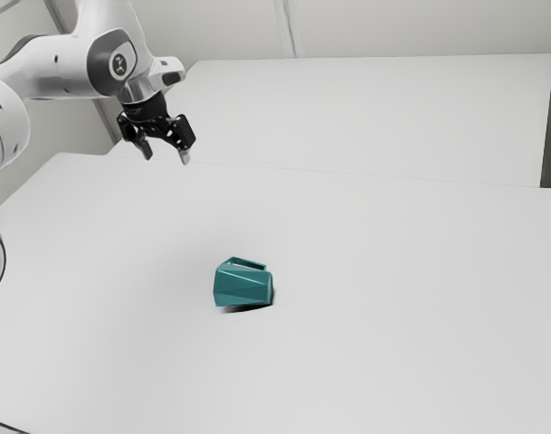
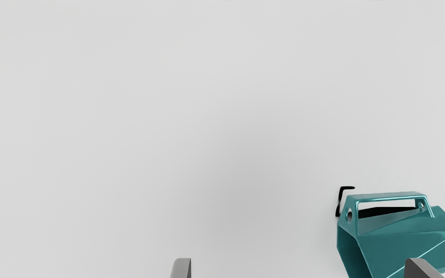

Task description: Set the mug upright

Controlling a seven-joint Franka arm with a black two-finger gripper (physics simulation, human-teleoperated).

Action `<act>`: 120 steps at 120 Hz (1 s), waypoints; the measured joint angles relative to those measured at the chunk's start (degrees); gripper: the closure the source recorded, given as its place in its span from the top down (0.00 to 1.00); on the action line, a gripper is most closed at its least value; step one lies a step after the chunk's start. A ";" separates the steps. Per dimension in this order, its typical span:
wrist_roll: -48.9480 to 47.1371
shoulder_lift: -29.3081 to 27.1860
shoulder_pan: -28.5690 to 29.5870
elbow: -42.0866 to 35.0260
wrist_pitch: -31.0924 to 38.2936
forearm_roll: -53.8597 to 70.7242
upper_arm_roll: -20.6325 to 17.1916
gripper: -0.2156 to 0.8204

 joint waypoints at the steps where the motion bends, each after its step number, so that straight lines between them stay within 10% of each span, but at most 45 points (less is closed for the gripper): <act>1: 0.10 -0.03 0.00 -0.06 0.10 -0.01 0.00 0.79; 120: 10.00 -10.71 2.40 -40.13 18.95 -37.08 0.45 0.79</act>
